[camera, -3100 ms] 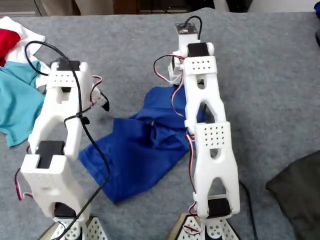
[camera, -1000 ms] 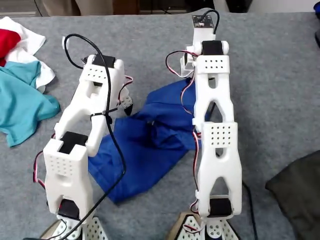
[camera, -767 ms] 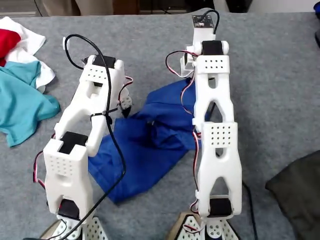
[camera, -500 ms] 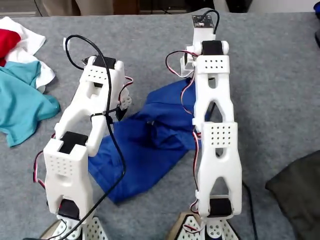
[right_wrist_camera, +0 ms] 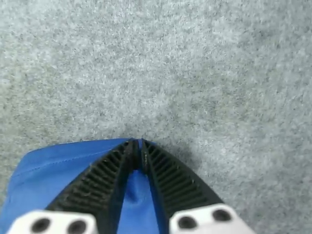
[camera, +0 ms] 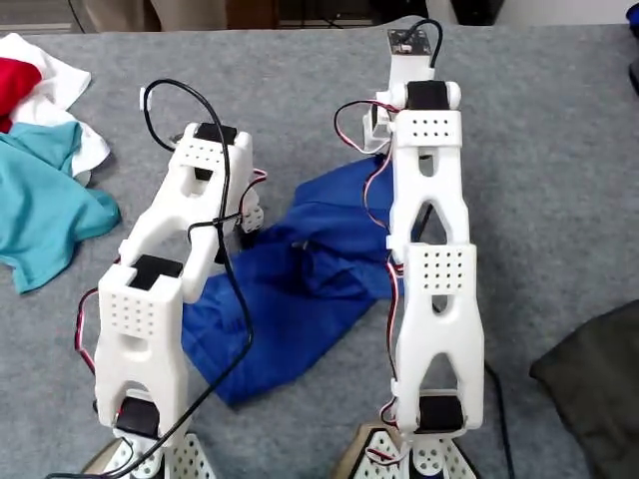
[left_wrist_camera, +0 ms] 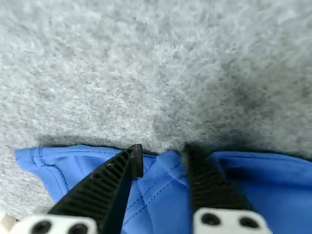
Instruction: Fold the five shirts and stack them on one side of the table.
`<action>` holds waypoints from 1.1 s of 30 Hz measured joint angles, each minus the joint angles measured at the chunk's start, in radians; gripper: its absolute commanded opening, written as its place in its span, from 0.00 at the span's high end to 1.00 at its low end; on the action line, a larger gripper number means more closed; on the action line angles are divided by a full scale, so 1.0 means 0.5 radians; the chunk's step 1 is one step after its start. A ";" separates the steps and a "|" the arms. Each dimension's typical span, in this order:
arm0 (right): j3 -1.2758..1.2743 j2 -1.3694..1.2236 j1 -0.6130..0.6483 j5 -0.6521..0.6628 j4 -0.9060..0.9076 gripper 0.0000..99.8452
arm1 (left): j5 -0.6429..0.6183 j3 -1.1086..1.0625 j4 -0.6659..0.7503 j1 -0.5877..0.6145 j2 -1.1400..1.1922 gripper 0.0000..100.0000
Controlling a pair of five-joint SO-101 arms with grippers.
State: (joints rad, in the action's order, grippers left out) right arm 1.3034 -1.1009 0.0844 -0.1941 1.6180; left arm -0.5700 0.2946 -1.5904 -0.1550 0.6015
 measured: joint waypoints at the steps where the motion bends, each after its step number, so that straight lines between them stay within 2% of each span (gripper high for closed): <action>1: 0.000 0.000 0.000 0.000 0.000 0.98 | 0.000 0.000 0.000 0.000 0.000 0.79; 7: 0.000 0.000 0.000 0.000 0.000 0.98 | 0.000 0.015 -0.061 0.000 0.000 0.79; 12: 0.000 0.000 0.000 0.000 0.000 0.98 | 0.000 0.021 -0.061 -0.028 0.000 0.96; 14: 0.000 0.000 0.000 0.000 0.000 0.98 | 0.006 0.025 -0.058 -0.074 0.000 0.98; 21: 0.000 0.000 0.000 0.000 0.000 0.98 | 0.040 0.025 -0.037 -0.227 0.000 0.98; 28: 0.000 0.000 -0.021 0.000 -0.003 0.98 | -0.037 0.120 0.046 -0.104 0.000 0.98; 33: 0.012 0.000 -0.028 -0.021 -0.012 0.98 | -0.018 0.522 -0.141 -0.031 0.000 0.98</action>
State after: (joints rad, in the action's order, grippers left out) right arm 1.3096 -1.1009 0.0706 -0.2048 1.6118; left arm -0.5792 0.5554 -1.6609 -0.1703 0.6015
